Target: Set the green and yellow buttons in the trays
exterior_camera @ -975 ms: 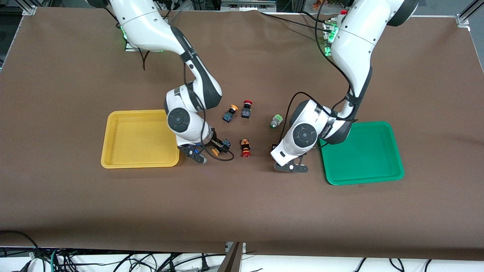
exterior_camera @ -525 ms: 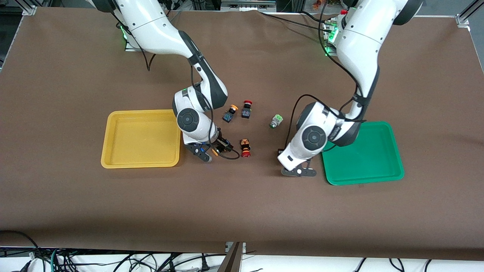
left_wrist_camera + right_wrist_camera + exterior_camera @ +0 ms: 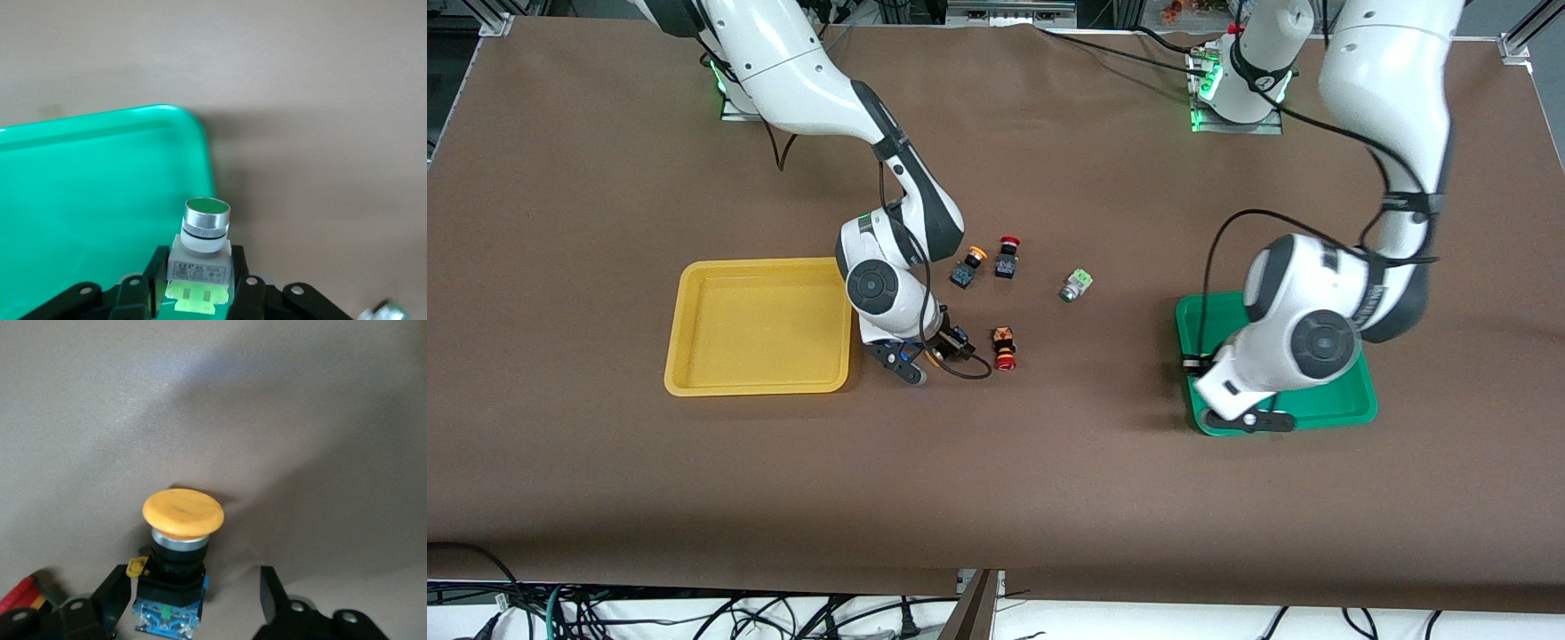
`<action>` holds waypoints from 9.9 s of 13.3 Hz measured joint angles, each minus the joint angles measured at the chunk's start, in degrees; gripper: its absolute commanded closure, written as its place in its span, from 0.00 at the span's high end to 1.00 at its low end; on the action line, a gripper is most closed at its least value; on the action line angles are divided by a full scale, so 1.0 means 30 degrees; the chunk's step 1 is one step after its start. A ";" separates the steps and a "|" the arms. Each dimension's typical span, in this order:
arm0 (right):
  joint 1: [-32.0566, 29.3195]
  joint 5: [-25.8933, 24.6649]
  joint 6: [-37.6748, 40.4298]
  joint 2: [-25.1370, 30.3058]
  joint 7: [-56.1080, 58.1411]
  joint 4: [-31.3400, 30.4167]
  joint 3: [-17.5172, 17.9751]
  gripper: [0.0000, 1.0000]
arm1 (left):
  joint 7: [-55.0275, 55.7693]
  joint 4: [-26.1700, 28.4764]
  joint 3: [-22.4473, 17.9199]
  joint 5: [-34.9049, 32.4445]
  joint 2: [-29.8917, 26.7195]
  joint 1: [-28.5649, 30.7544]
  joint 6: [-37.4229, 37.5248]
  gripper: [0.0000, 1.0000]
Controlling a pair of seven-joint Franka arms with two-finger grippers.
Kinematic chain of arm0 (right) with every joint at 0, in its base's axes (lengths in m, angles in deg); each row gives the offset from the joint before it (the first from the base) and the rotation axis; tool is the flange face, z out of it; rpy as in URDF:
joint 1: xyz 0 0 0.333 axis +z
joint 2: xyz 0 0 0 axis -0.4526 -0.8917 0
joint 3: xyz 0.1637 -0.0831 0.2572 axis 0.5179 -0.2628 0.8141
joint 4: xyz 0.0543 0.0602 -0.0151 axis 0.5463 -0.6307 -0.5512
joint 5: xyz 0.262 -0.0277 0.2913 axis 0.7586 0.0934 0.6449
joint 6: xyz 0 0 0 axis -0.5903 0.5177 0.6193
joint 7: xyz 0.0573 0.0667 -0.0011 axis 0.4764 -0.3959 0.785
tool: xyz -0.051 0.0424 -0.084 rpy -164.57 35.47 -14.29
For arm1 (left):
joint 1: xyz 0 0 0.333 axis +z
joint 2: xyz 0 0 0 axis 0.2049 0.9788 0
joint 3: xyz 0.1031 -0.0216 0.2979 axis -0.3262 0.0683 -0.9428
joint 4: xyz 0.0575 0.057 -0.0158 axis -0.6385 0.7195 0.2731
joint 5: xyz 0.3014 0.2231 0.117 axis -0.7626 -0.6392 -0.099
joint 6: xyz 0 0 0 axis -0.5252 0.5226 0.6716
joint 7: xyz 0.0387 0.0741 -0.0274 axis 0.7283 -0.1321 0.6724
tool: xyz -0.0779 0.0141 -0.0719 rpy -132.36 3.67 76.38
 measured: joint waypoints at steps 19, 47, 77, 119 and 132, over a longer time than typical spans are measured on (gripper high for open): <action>-0.3083 -0.1866 0.9610 0.2336 1.5384 0.1007 -0.6192 0.18 | -0.6385 0.4928 -0.0018 -0.0575 0.0511 0.6665 -0.1949 0.54; 0.4311 0.6590 0.6280 0.2472 0.5479 -0.2323 -0.5637 0.66 | 0.4900 0.4810 0.6747 -0.0564 0.0837 0.0312 -0.2129 1.00; 0.2988 0.3679 0.9300 0.2210 1.8574 -0.4088 -1.1721 0.43 | 0.4377 0.4243 0.6599 -0.0584 0.0086 0.1670 -0.1798 0.00; -0.8725 -0.6285 1.2510 1.4823 1.7940 -0.3859 0.1024 0.99 | 0.0026 -0.2809 0.1574 -0.1435 -0.6315 0.3283 0.5676 1.00; -1.0407 -0.7384 1.2377 1.4442 1.8218 -0.2305 0.2214 0.99 | 0.0010 0.2566 0.0018 -0.0305 -0.9706 0.2844 0.5699 1.00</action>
